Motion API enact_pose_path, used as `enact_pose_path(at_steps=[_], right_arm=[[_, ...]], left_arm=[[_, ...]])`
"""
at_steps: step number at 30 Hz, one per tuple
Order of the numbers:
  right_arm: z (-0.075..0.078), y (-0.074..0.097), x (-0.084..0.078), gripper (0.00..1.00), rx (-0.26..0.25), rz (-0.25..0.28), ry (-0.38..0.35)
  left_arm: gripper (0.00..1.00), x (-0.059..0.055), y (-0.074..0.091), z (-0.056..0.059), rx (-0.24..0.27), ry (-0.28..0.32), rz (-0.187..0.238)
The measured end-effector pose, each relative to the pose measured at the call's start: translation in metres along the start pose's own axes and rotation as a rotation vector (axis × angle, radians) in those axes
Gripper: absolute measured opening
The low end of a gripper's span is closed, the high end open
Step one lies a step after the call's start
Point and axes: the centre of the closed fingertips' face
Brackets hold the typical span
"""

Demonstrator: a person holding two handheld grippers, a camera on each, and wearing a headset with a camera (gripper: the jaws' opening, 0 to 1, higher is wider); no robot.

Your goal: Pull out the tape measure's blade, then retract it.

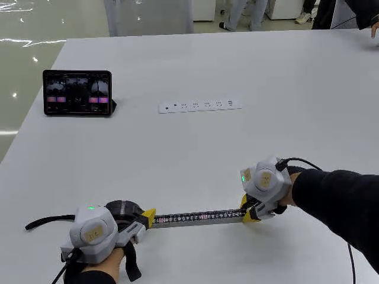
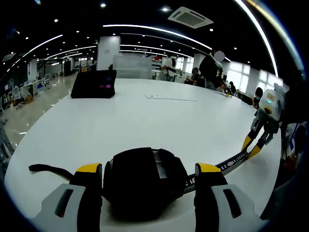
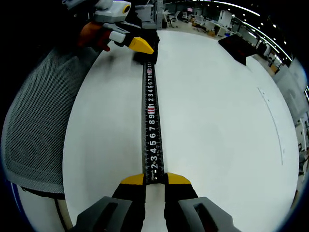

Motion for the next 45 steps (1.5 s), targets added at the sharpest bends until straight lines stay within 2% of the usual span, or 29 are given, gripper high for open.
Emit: enact_pose_path(at_steps=[6, 16, 24, 28, 32, 42, 45], right_arm=[[0.0, 0.0, 0.0, 0.1, -0.004, -0.002, 0.0], [0.0, 0.001, 0.0, 0.09, -0.008, -0.004, -0.02], [0.001, -0.001, 0.001, 0.09, -0.009, -0.032, -0.033], [0.001, -0.001, 0.002, 0.09, -0.013, -0.029, -0.071], [-0.001, -0.002, 0.004, 0.09, -0.024, -0.047, -0.058], [-0.001, -0.004, 0.006, 0.09, -0.03, -0.047, -0.08], [-0.002, -0.004, 0.007, 0.09, -0.031, -0.056, -0.059]], left_arm=[[0.67, -0.003, 0.0, -0.004, 0.013, 0.015, -0.017], [0.64, -0.007, -0.002, -0.002, -0.002, 0.003, -0.077], [0.64, -0.009, -0.001, -0.001, -0.004, -0.003, -0.093], [0.64, -0.009, 0.0, -0.001, -0.004, -0.003, -0.096], [0.64, -0.01, -0.001, -0.001, -0.009, -0.001, -0.105], [0.65, -0.011, 0.0, 0.0, -0.013, 0.003, -0.116], [0.65, -0.011, 0.0, 0.0, -0.014, 0.004, -0.116]])
Point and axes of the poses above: the centre of the closed fingertips' face, and the gripper's own axes: y roughly backward along the fingers, z roughly to its right, x roughly out of its top, and after that the axes turned 14 degrees about -y, right-handed
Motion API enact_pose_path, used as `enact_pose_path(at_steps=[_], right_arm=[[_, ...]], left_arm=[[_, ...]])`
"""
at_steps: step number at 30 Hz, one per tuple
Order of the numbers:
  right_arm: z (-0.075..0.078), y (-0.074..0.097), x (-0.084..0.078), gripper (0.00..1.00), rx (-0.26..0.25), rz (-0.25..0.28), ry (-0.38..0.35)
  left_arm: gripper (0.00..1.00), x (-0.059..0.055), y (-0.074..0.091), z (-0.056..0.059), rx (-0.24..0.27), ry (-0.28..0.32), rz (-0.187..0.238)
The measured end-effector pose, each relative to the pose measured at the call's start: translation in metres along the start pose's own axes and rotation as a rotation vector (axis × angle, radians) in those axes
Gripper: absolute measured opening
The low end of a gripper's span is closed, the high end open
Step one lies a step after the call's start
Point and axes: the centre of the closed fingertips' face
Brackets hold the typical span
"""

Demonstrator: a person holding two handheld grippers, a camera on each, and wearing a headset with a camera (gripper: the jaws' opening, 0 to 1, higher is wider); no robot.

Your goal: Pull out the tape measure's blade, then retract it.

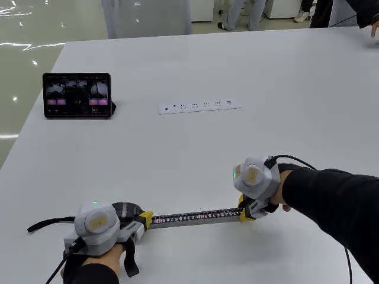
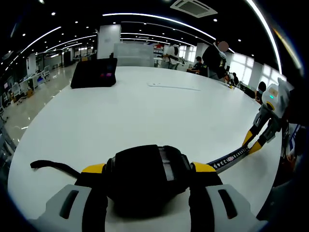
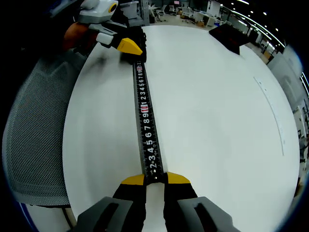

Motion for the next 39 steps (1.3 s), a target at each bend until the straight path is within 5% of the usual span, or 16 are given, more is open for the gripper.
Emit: enact_pose_path(at_steps=[9, 39], right_arm=[[-0.001, 0.0, 0.003, 0.1, 0.013, 0.004, -0.042], [-0.005, -0.005, 0.012, 0.1, -0.005, -0.014, -0.011]], left_arm=[[0.65, -0.001, 0.0, 0.0, -0.003, 0.004, -0.004], [0.66, -0.006, -0.002, 0.001, -0.011, 0.018, -0.018]])
Point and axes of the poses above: the centre of the closed fingertips' face, and the gripper's own axes: y roughly backward along the fingers, z roughly to its right, x roughly out of its top, and after that the axes turned 14 degrees about -y, right-handed
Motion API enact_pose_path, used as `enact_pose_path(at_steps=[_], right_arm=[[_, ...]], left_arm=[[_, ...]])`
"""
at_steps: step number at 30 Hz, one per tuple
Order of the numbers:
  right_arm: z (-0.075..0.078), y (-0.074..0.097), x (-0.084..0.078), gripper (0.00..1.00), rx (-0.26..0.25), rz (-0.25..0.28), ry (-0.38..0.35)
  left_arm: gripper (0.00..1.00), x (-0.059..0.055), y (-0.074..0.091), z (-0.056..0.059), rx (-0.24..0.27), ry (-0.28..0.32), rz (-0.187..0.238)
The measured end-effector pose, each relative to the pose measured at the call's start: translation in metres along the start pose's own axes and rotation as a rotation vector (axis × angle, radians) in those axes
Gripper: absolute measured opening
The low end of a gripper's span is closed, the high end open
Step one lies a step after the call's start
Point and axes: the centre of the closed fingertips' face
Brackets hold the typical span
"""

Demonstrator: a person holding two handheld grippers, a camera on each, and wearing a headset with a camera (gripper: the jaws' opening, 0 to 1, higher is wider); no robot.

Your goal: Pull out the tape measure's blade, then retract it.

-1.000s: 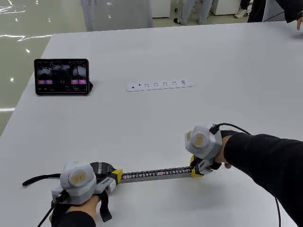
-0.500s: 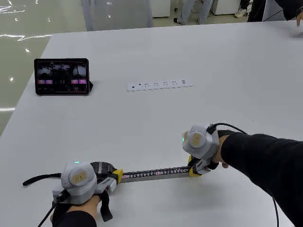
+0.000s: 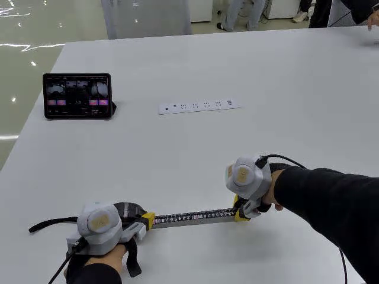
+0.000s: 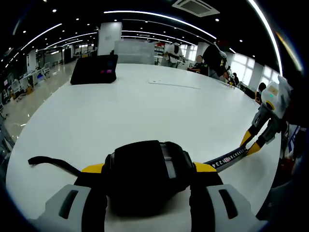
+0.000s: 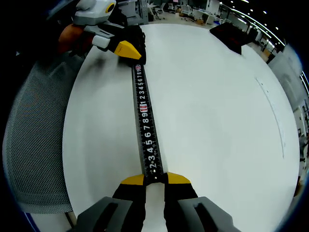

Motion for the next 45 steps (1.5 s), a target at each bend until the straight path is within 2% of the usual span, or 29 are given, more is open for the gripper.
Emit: enact_pose_path(at_steps=[10, 15, 33, 40, 45], right_arm=[[-0.001, -0.001, 0.003, 0.1, 0.001, -0.002, 0.004], [-0.001, -0.002, 0.006, 0.1, 0.009, 0.015, -0.018], [-0.005, -0.005, 0.014, 0.1, 0.007, 0.024, 0.006], [-0.007, -0.007, 0.019, 0.1, 0.018, 0.052, -0.029], [-0.008, -0.008, 0.022, 0.1, 0.018, 0.045, -0.019]], left_arm=[[0.66, -0.001, 0.0, 0.0, -0.002, 0.001, -0.005], [0.66, -0.001, 0.0, 0.0, -0.003, 0.001, -0.005], [0.66, -0.001, 0.0, 0.0, -0.006, 0.007, -0.006], [0.66, -0.001, 0.0, 0.0, -0.007, 0.01, -0.009], [0.66, -0.001, -0.001, 0.0, -0.008, 0.011, -0.012]])
Point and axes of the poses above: the centre of the closed fingertips' face, and the gripper's own axes: y roughly backward along the fingers, z roughly to its right, x roughly out of its top, and after that the axes turned 14 degrees about -y, right-handed
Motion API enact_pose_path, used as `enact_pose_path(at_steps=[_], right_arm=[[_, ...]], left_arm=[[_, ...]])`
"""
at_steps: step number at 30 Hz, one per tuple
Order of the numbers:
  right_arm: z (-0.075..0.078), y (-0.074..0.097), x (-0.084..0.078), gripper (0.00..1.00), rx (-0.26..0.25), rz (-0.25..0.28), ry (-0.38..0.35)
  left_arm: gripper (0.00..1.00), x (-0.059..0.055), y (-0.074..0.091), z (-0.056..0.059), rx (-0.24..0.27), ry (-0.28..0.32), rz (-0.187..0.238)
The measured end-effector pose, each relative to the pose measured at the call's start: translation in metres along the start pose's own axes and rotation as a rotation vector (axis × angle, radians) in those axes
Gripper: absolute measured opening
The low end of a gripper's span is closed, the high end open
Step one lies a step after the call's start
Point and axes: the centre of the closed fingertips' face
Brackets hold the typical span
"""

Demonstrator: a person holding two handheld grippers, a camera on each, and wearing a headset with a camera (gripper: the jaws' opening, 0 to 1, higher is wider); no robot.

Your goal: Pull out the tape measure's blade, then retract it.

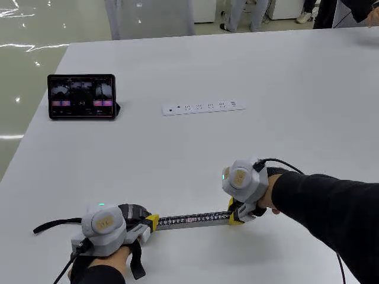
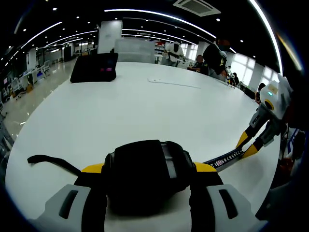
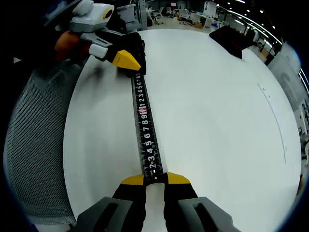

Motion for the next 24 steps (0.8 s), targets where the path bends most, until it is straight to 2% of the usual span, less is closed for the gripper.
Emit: enact_pose_path(at_steps=[24], right_arm=[[-0.0056, -0.0025, 0.0099, 0.1, 0.003, 0.004, 0.03]], left_arm=[[0.66, -0.0002, 0.0, -0.0002, -0.002, 0.004, -0.002]])
Point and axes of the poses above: the centre of the closed fingertips' face, and the gripper's own axes: y roughly backward along the fingers, z roughly to its right, x roughly out of its top, and after that the axes turned 14 degrees about -y, right-handed
